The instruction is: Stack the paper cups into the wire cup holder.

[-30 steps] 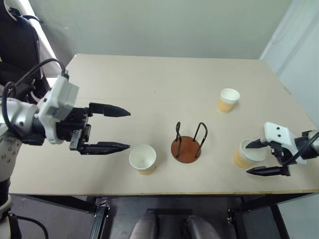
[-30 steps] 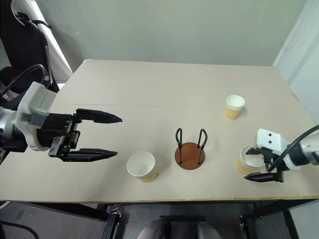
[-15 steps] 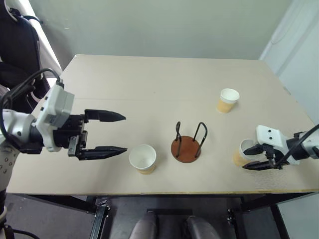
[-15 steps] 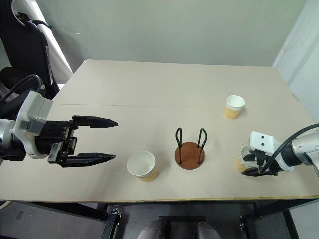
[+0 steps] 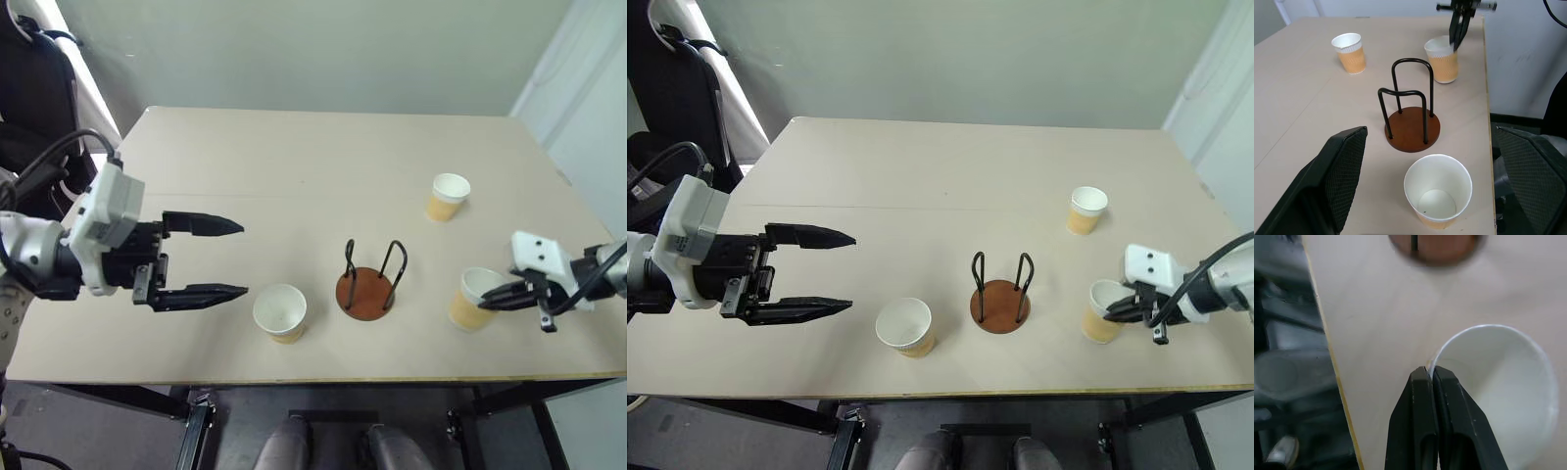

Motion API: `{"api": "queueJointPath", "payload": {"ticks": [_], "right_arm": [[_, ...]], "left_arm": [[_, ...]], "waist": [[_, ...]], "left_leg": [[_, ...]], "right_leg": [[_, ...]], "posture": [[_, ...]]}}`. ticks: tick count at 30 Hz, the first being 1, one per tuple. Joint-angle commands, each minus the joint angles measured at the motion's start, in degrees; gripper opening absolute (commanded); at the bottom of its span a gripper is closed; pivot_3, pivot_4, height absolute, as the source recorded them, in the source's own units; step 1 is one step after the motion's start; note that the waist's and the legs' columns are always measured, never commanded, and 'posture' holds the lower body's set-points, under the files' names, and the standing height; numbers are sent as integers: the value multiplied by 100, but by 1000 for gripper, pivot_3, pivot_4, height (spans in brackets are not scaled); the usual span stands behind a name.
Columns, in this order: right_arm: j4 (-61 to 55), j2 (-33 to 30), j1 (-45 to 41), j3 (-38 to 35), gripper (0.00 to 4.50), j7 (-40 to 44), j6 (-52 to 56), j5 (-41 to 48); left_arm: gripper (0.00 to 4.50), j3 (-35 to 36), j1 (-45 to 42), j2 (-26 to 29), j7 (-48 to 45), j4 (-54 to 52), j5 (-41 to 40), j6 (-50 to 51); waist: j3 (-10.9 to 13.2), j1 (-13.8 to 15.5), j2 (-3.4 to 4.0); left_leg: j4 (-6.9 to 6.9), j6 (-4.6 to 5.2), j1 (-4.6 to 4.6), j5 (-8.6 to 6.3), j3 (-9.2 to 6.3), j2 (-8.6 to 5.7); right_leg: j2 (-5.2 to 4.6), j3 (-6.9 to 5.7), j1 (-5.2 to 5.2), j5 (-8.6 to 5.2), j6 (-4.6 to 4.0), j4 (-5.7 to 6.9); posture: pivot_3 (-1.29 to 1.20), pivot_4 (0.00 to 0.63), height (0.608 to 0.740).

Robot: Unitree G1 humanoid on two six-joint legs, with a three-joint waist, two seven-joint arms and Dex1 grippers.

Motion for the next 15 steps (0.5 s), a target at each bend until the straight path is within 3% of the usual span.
{"api": "queueJointPath", "payload": {"ticks": [1,8,15], "right_arm": [[310,84,-1267,-726,10,173,130,741],[321,965,-2884,-510,10,94,654,1439],[-116,1689,-2811,320,10,-158,611,1012]], "left_arm": [[4500,132,-71,90,51,-32,28,-132],[4500,36,-93,59,116,-44,10,-187],[4500,89,15,88,132,-152,-17,-157]], "waist": [[2,-13,5],[-6,-22,-10],[-7,-20,-10]], "left_leg": [[-2,0,-5,3,4,0],[-11,-7,1,-1,0,16],[-32,-24,2,10,-4,20]], "right_leg": [[0,7,-10,-1,-1,5],[8,-10,-23,-21,-35,34],[10,-21,-32,-28,-48,42]], "posture": [[0,150,740],[0,150,740],[0,150,740]]}}
